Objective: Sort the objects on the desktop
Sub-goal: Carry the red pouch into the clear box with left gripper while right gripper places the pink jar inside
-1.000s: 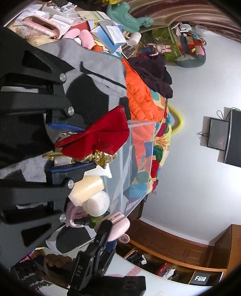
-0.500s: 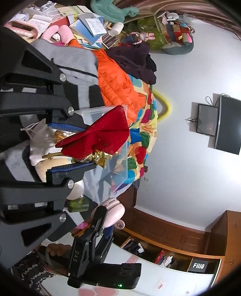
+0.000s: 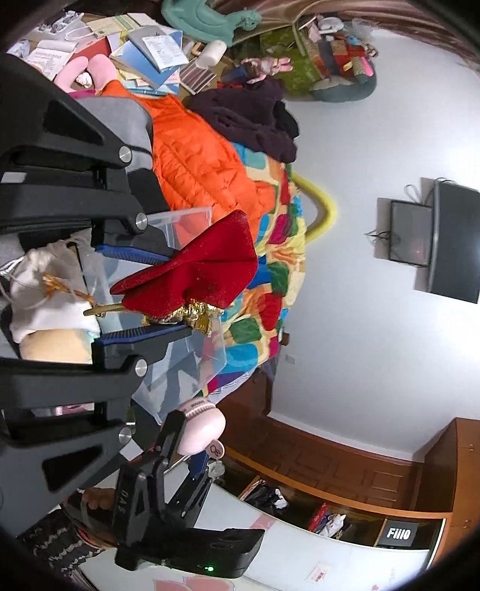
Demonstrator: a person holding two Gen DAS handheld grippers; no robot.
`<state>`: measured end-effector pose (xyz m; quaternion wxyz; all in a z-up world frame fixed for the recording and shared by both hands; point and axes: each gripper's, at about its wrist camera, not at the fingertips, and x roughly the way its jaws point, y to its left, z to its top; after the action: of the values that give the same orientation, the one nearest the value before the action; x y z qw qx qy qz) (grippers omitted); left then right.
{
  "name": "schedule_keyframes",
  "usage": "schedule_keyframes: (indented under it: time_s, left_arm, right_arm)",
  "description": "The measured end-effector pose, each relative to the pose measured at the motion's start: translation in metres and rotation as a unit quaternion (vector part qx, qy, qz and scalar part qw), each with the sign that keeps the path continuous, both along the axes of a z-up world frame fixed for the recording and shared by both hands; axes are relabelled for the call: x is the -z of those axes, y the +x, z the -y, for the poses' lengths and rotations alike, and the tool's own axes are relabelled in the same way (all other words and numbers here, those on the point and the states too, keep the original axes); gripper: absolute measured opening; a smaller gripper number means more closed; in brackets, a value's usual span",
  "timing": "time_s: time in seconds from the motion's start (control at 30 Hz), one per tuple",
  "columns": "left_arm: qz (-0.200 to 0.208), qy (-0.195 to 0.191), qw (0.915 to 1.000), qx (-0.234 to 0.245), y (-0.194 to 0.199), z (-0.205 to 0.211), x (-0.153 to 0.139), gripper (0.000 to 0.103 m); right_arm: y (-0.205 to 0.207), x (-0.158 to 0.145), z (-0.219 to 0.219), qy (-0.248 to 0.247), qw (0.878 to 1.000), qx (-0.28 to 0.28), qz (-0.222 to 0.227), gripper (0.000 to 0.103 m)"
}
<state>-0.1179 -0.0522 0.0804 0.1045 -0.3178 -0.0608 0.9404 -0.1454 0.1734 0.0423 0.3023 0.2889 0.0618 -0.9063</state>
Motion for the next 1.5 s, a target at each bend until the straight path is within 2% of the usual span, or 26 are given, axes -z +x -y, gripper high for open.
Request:
schedule_keyframes:
  time_s: [0.23, 0.43, 0.57, 0.67, 0.77, 0.87, 1.1, 1.5]
  left_arm:
    - [0.046, 0.002, 0.9990, 0.000, -0.044, 0.000, 0.021, 0.030]
    - [0.085, -0.020, 0.9961, -0.007, -0.072, -0.003, 0.052, 0.030]
    - [0.126, -0.001, 0.9920, 0.008, -0.087, -0.006, 0.070, 0.030]
    - [0.144, -0.028, 0.9892, 0.010, -0.096, -0.014, 0.082, 0.030]
    - [0.150, -0.048, 0.9875, 0.013, -0.099, -0.019, 0.089, 0.030]
    - [0.149, -0.066, 0.9866, 0.007, -0.101, -0.020, 0.095, 0.030]
    - [0.167, -0.080, 0.9827, 0.003, -0.107, -0.018, 0.102, 0.031]
    - [0.151, -0.117, 0.9816, -0.010, -0.100, -0.024, 0.098, 0.054]
  right_arm:
    - [-0.031, 0.019, 0.011, 0.016, 0.999, 0.001, 0.032, 0.061]
    - [-0.051, 0.037, 0.025, 0.032, 0.998, -0.002, 0.063, 0.061]
    - [-0.062, 0.050, 0.034, 0.051, 0.995, -0.005, 0.085, 0.061]
    - [-0.071, 0.057, 0.040, 0.066, 0.993, -0.004, 0.095, 0.061]
    - [-0.083, 0.063, 0.042, 0.074, 0.990, -0.008, 0.120, 0.061]
    - [-0.087, 0.066, 0.042, 0.090, 0.988, -0.005, 0.124, 0.061]
    - [-0.089, 0.079, 0.044, 0.124, 0.982, -0.014, 0.142, 0.061]
    - [-0.089, 0.082, 0.053, 0.147, 0.978, -0.021, 0.148, 0.061]
